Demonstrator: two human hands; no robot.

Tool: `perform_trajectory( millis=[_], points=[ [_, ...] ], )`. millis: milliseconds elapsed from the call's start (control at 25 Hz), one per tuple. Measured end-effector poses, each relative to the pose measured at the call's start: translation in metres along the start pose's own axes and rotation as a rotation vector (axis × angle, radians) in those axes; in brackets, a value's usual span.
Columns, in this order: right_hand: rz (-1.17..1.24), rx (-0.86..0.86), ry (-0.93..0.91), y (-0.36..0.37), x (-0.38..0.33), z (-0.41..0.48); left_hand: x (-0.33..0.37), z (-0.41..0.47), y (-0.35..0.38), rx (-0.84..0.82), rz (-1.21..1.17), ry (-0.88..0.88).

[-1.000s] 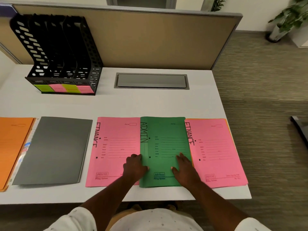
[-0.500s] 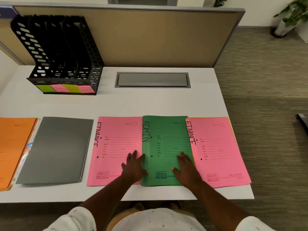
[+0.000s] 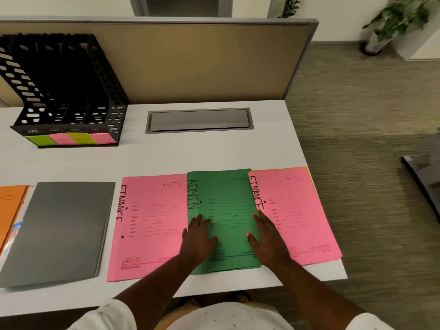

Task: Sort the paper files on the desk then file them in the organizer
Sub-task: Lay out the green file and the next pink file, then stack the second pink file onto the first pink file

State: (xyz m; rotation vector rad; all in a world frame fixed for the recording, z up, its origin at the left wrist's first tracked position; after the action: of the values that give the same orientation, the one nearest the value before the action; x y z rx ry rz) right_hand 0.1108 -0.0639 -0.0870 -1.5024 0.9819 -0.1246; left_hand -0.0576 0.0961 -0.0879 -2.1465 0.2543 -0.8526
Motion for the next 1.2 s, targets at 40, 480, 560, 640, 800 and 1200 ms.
perform_trajectory(
  millis=[40, 480, 560, 640, 800, 1200],
  points=[
    [-0.007, 0.012, 0.017, -0.006, 0.01, -0.001, 0.011, 0.003, 0.004, -0.012, -0.03, 0.011],
    [-0.098, -0.004, 0.349, -0.069, 0.173, -0.014, 0.119, 0.048, 0.066, -0.198, -0.339, -0.152],
    [-0.081, -0.018, 0.387, -0.075, 0.19, -0.015, 0.132, 0.054, 0.074, -0.187, -0.446, -0.17],
    [-0.052, -0.033, 0.415, -0.08, 0.206, -0.016, 0.144, 0.057, 0.08, -0.18, -0.551, -0.204],
    [0.03, -0.069, 0.432, -0.083, 0.225, -0.015, 0.158, 0.06, 0.082, -0.133, -0.575, -0.282],
    [0.109, -0.086, 0.434, -0.082, 0.227, -0.011, 0.166, 0.059, 0.076, -0.022, -0.736, -0.431]
  ],
)
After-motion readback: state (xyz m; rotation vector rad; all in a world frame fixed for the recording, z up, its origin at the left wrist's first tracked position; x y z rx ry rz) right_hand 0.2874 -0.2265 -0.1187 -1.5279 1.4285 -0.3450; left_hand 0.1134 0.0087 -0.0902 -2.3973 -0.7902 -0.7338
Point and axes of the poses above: each hand's wrist, its own z-axis towards the middle knuckle, its own y-axis out of the palm, x = y × z, the point moved 5 cm from there along z, towards the middle knuckle, and after that the axes turned 1 degree about y, right-handed, at the moved point
